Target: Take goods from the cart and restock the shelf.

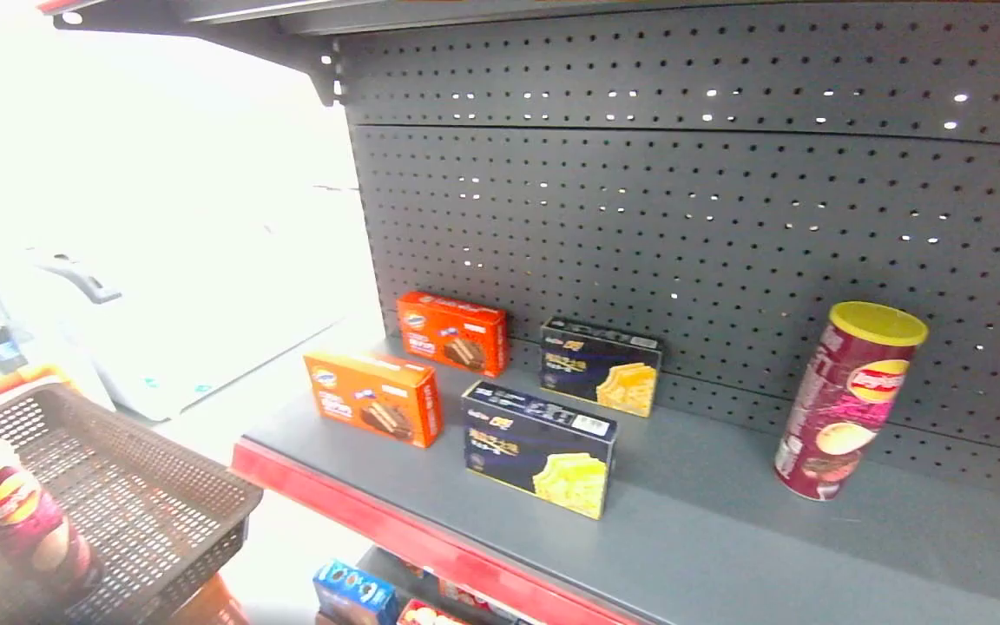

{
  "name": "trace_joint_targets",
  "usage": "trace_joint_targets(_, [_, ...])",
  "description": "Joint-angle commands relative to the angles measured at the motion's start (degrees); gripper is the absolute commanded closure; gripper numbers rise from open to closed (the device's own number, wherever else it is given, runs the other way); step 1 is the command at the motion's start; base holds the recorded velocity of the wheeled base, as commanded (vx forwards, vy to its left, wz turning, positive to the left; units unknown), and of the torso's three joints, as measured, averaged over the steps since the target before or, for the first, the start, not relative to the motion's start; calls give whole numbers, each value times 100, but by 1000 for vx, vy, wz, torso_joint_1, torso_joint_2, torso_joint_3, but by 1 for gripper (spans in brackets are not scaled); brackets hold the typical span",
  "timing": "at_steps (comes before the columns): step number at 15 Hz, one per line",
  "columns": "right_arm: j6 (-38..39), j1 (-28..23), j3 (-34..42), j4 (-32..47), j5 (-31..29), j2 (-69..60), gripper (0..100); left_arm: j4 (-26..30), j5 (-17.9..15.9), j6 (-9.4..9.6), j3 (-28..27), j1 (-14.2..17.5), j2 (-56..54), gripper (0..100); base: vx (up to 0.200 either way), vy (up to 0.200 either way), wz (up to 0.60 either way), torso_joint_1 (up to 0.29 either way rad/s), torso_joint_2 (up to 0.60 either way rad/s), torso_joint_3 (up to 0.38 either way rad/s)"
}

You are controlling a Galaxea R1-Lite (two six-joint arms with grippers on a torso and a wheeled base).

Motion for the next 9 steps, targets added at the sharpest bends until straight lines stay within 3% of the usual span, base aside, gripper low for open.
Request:
trace_joint_targets(1, [-3,0,0,3,7,0,0,-1,1,2,-2,1,-2,0,0,0,600,2,2,2])
trace_joint_targets(7, [-3,0,0,-6,-2,0,0,-1,1,2,-2,1,-2,0,0,0,600,2,2,1])
trace_joint_targets(9, [5,0,0,-6,-2,0,0,-1,1,2,7,1,-2,0,0,0,0,0,0,0])
